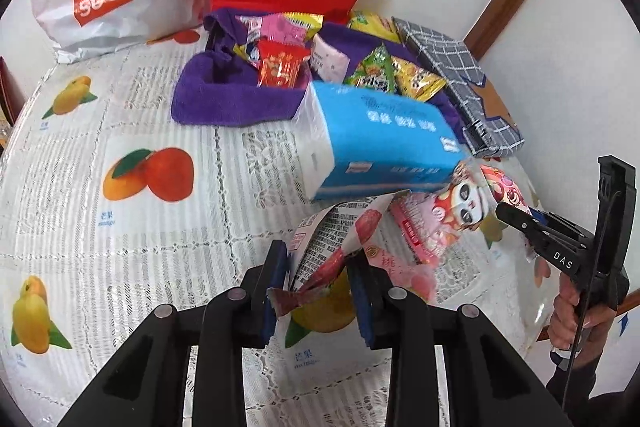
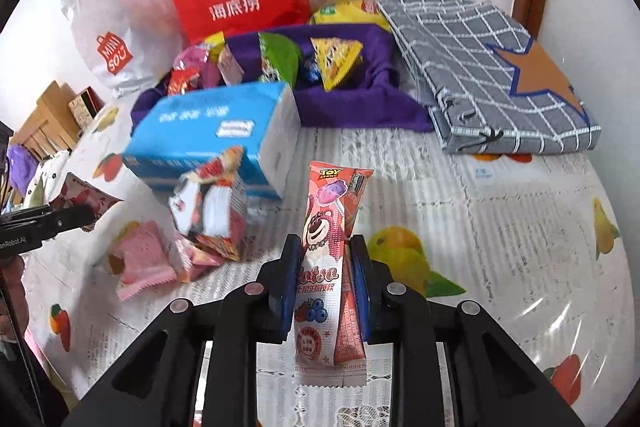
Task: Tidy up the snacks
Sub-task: 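Carry the lollipop with the right tool while the left carries the wrapper toward the towel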
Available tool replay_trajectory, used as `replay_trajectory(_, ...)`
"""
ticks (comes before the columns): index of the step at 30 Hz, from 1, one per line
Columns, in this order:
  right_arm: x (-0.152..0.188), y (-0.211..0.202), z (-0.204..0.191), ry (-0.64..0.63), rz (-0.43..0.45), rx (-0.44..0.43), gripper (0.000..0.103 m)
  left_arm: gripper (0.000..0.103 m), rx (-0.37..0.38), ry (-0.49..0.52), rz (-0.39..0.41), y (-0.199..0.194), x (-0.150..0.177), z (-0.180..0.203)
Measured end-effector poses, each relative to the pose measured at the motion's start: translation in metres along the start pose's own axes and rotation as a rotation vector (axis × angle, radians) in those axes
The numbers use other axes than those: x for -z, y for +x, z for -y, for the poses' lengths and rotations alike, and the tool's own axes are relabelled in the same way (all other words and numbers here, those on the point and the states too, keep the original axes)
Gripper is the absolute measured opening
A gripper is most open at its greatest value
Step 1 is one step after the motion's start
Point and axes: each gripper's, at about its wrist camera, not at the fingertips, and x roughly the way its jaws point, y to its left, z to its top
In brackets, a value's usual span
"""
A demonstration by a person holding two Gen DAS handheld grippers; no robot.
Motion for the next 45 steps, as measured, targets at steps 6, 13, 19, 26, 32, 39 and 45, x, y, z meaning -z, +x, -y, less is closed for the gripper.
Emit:
replay_trajectory(6,-0.018,-0.017,-0.012,-0.016,0.052,-0.020,0.025,0.029,0.000,-0.008,0.021,-0.012,-0.016,0.005)
replay_trajectory(13,-0.049,-0.029,-0.023,-0.023,0.102,-0.034,0.025,0.029,-0.008,-0.009,0.051,-0.027,-0.044,0.010)
replay_trajectory(19,-0.079,-0.034,-0.035,-0.056,0.154,-0.051,0.025,0.029,-0.021,-0.001,0.065,-0.033,-0.071,0.013)
replay_trajectory(26,-0.126,-0.028,-0.049,-0.083,0.186,-0.064,0.025,0.029,-0.027,0.018,0.107,-0.039,-0.111,0.015)
replay_trajectory(32,-0.160,-0.013,-0.045,-0.069,0.189,-0.053,0.025,0.029,-0.018,0.020,0.124,-0.031,-0.144,0.011)
replay_trajectory(39,-0.192,0.006,-0.041,-0.066,0.195,-0.036,0.025,0.029,-0.019,0.019,0.122,-0.011,-0.179,0.011)
replay_trajectory(45,-0.217,0.020,-0.038,-0.071,0.201,-0.025,0.025,0.029,-0.039,0.010,0.131,0.001,-0.204,0.008)
